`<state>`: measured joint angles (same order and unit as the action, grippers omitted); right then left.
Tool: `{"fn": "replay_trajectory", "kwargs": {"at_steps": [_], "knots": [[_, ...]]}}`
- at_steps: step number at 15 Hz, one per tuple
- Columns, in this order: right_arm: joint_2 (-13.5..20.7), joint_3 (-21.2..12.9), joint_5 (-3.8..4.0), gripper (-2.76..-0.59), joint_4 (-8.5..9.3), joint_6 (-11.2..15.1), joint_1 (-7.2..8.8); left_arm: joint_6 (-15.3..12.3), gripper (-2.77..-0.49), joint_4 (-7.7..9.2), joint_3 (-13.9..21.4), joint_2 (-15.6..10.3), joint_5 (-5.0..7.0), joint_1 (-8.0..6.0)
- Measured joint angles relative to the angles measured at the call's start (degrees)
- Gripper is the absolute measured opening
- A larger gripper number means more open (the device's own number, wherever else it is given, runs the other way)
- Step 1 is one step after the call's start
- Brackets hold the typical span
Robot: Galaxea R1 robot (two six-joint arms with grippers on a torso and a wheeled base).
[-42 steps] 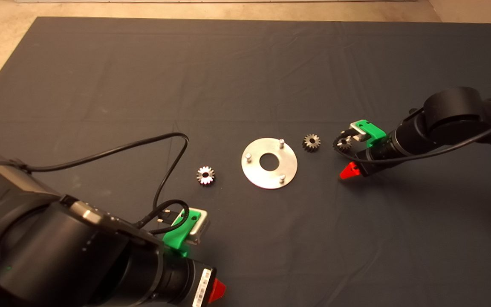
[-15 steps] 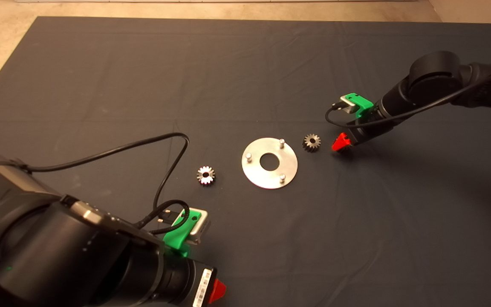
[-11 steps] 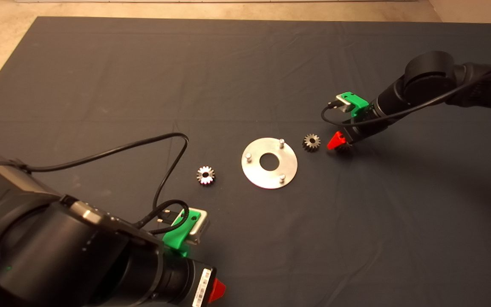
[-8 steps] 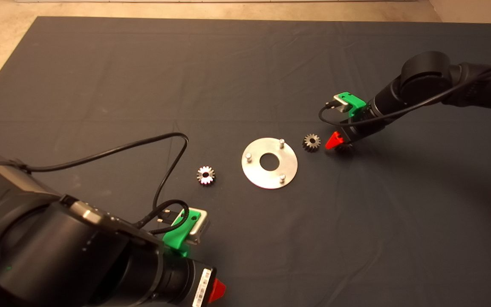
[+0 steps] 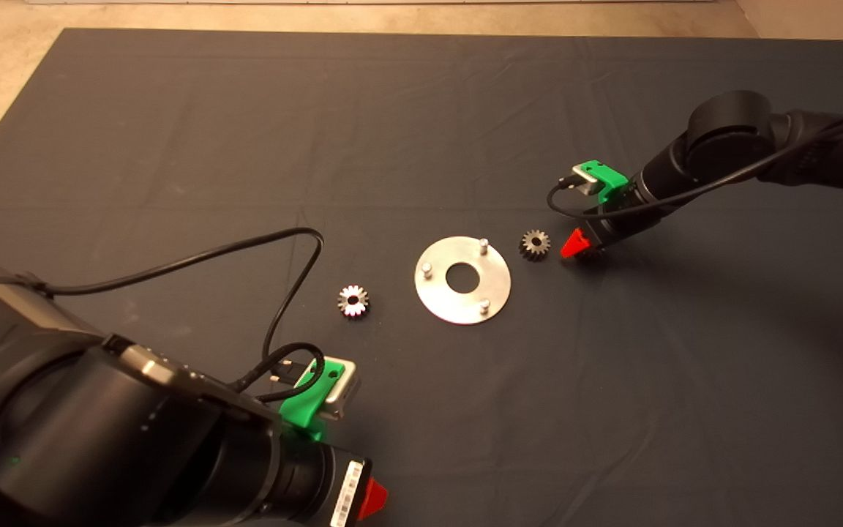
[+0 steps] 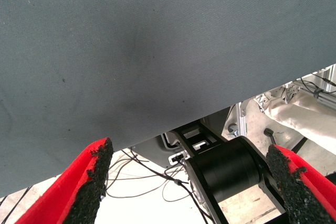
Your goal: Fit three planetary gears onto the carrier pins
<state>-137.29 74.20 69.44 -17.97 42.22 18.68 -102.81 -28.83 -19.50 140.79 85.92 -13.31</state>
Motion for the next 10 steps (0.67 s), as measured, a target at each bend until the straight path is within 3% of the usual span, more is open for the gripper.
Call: {"fn": "replay_trajectory", "kwargs": {"at_steps": [3, 10], "knots": [[0.16, 0.0, 0.13, -1.58, 0.0, -0.32, -0.11, 0.01, -1.19, 0.0, 0.0, -0.02, 0.0, 0.0], [0.52, 0.0, 0.49, -1.94, 0.0, -1.71, -0.11, 0.01, -1.19, 0.0, 0.0, -0.16, 0.0, 0.0]]}}
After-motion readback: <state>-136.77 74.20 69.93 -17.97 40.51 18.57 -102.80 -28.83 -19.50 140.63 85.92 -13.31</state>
